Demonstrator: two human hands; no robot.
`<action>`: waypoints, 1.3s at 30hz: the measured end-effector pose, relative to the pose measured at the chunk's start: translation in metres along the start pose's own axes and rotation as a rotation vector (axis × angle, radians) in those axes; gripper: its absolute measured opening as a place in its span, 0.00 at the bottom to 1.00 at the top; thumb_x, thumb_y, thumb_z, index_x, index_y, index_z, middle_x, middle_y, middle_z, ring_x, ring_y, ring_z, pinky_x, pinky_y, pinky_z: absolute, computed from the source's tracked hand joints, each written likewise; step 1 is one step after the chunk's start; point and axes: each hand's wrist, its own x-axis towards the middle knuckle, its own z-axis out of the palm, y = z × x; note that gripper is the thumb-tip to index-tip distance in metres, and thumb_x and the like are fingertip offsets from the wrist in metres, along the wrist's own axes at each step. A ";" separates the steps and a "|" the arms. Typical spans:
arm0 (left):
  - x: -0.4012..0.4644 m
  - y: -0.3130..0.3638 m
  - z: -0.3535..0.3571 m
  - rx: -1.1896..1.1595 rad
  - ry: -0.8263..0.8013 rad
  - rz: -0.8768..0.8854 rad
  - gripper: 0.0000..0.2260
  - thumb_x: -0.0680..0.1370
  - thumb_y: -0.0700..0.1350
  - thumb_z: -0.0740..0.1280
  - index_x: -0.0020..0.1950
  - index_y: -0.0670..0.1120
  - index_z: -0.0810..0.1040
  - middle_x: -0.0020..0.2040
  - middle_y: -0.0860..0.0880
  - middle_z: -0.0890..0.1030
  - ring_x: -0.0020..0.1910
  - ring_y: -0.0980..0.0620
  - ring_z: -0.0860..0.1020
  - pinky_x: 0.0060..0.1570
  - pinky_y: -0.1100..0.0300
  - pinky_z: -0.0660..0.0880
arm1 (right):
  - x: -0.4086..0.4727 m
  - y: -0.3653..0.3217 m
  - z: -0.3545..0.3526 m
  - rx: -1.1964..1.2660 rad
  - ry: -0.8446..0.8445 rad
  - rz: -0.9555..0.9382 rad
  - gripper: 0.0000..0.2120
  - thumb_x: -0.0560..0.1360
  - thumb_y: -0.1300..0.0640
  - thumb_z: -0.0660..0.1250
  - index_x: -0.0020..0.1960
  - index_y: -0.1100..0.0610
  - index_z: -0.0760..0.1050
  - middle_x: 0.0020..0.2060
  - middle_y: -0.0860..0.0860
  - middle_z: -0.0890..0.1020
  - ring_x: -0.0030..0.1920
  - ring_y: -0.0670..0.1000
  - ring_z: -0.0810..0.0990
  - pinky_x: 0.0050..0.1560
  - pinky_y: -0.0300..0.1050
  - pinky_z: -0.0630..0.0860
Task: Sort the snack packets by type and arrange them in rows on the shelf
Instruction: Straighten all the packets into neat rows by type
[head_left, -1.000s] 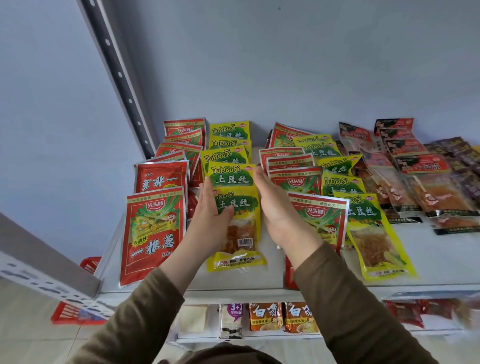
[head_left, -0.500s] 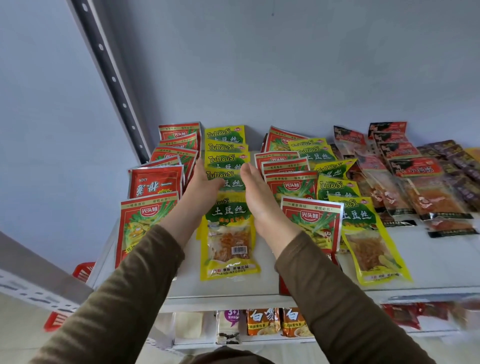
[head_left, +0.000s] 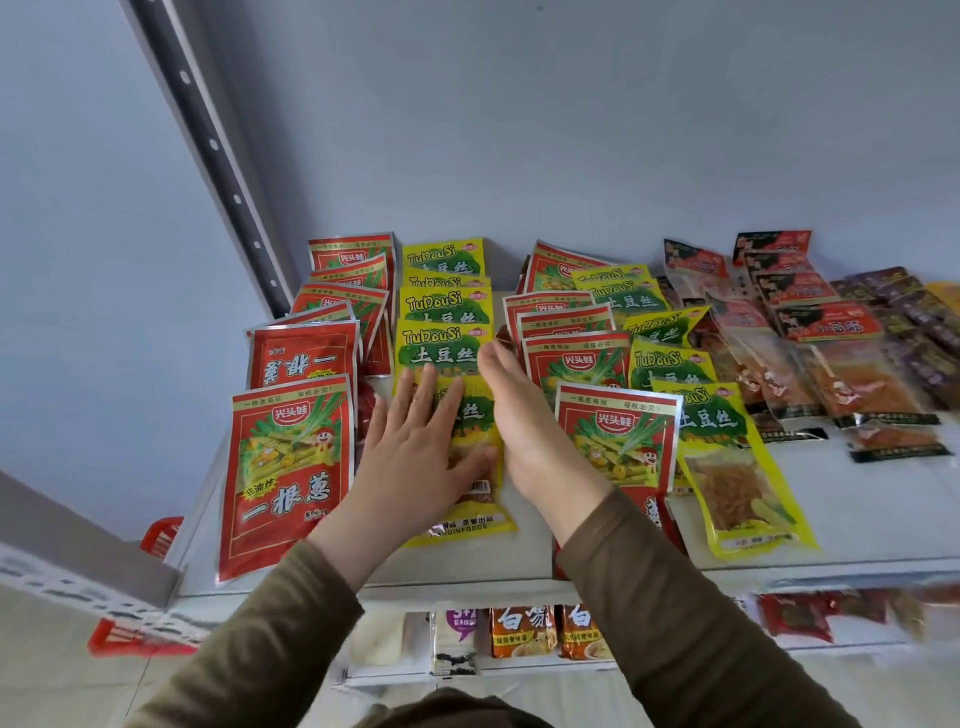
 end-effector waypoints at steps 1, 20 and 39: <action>0.001 -0.001 0.001 0.015 -0.003 -0.002 0.36 0.81 0.68 0.51 0.84 0.56 0.41 0.84 0.49 0.37 0.81 0.48 0.32 0.80 0.46 0.36 | -0.001 0.001 0.001 -0.019 -0.005 -0.008 0.29 0.83 0.38 0.57 0.81 0.43 0.55 0.81 0.43 0.57 0.79 0.48 0.58 0.67 0.45 0.59; -0.028 0.105 0.009 0.009 -0.037 0.472 0.33 0.83 0.65 0.48 0.84 0.49 0.51 0.85 0.46 0.46 0.82 0.46 0.37 0.80 0.45 0.37 | -0.075 -0.003 -0.113 -0.276 0.515 -0.224 0.16 0.85 0.60 0.59 0.71 0.52 0.73 0.69 0.46 0.76 0.71 0.44 0.72 0.67 0.37 0.68; -0.019 0.115 0.021 -0.038 -0.018 0.213 0.32 0.79 0.59 0.58 0.82 0.56 0.53 0.85 0.50 0.47 0.83 0.51 0.41 0.80 0.50 0.39 | -0.053 -0.009 -0.132 -0.156 0.083 -0.105 0.26 0.85 0.49 0.60 0.81 0.46 0.58 0.80 0.44 0.60 0.78 0.45 0.60 0.73 0.44 0.61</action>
